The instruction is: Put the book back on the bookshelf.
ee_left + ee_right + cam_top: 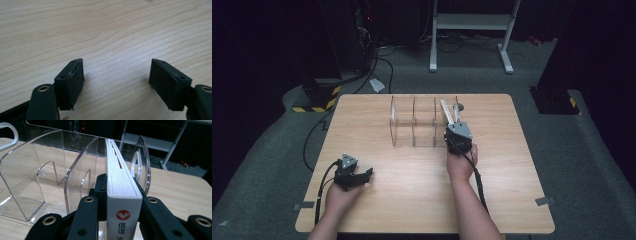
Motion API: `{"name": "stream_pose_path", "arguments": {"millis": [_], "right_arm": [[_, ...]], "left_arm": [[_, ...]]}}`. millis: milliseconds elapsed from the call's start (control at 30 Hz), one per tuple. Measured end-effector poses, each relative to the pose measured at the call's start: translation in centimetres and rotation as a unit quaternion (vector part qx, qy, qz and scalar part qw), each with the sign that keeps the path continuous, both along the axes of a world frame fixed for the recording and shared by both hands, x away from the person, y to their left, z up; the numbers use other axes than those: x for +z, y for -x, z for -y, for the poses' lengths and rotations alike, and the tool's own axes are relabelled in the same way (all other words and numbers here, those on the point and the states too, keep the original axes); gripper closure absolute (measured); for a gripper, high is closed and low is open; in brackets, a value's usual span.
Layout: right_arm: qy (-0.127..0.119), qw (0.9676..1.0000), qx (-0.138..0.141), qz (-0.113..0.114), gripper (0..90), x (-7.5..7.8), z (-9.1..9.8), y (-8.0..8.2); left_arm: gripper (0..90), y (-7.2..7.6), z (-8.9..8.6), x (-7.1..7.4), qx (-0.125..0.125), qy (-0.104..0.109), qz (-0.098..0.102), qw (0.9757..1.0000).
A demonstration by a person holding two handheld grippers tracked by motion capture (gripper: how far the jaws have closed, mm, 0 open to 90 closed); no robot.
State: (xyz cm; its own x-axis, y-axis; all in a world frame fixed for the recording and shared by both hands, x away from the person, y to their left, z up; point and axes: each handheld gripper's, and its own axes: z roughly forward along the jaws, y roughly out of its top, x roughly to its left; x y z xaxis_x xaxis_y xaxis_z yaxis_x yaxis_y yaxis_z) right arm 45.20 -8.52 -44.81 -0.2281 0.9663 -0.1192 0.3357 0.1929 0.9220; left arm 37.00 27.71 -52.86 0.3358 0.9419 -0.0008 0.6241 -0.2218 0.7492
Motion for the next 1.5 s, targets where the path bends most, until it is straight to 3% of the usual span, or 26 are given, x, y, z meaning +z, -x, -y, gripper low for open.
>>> {"name": "stream_pose_path", "arguments": {"millis": [633, 833, 1067, 1200, 1333, 1500], "right_arm": [[-0.025, 0.9993, -0.008, -0.026, 72.2, -1.2, 0.6, 1.6], [-0.031, 0.9991, 0.003, -0.028, 66.9, -1.0, 1.1, 1.9], [-0.049, 0.9977, 0.026, -0.039, 61.3, -0.9, 2.2, 3.6], [-0.073, 0.9951, 0.041, -0.053, 62.0, -1.4, 3.1, 4.5], [-0.07, 0.9946, 0.047, -0.061, 65.9, -2.1, 3.3, 4.9], [-0.084, 0.9929, 0.046, -0.07, 69.5, -2.5, 3.7, 5.0]], "left_arm": [[28.1, 0.0, 0.0, 0.0, -0.001, -0.001, 0.0, 1.0], [28.1, 0.0, 0.0, 0.0, -0.001, -0.001, 0.0, 1.0], [28.0, 0.0, 0.0, 0.0, -0.001, -0.002, 0.0, 1.0], [28.1, 0.0, 0.0, 0.0, -0.002, -0.003, 0.001, 1.0], [28.0, 0.1, 0.0, 0.0, -0.002, -0.003, 0.001, 1.0], [28.0, 0.1, 0.0, 0.0, -0.002, -0.004, 0.0, 1.0]]}}
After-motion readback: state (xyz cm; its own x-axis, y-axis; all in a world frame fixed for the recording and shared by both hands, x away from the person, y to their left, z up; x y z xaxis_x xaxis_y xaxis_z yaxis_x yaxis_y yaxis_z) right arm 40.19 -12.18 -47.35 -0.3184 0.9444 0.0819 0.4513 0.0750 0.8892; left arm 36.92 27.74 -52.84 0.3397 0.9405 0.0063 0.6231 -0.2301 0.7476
